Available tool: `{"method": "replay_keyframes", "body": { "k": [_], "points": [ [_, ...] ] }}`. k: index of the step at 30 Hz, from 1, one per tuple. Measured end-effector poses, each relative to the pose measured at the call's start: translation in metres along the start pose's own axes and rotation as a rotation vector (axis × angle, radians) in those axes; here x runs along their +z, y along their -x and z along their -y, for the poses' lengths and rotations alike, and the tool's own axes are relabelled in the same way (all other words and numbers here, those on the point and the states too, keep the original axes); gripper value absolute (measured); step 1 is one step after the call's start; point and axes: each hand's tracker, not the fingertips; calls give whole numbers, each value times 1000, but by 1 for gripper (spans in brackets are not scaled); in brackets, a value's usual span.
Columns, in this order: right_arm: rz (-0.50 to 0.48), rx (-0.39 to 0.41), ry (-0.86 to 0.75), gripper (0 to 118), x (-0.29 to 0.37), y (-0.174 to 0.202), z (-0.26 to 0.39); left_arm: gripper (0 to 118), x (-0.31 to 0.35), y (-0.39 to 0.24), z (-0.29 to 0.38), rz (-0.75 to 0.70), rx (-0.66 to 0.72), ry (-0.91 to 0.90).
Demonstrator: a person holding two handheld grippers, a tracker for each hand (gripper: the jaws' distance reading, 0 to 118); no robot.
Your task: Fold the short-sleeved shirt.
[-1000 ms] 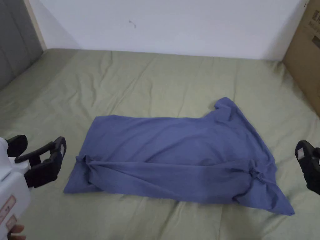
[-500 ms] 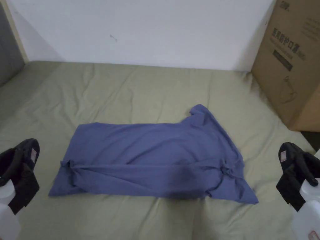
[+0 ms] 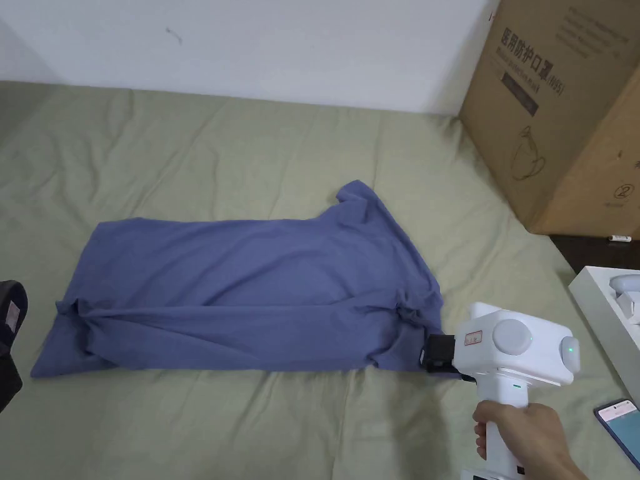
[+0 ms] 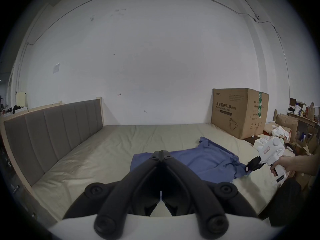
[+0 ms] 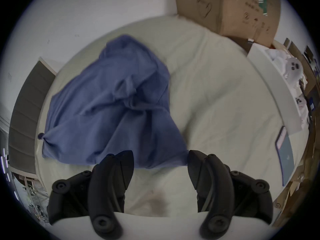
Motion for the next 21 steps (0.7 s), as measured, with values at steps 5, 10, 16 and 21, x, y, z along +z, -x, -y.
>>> {"method": "replay_keyframes", "body": {
  "k": [5, 10, 16, 21],
  "points": [
    [-59, -68, 21, 59, -13, -7, -8, 0, -9, 7, 12, -15, -2, 49],
    [-37, -35, 3, 14, -17, -6, -13, 0, -28, 14, 24, -46, 44, 130],
    [-23, 34, 2, 12, -5, 15, -3, 82, -100, 57, 55, -32, 265, 411],
    [-21, 44, -3, 12, -1, 19, 1, 82, -181, 108, 103, -124, 352, 725]
  ]
}}
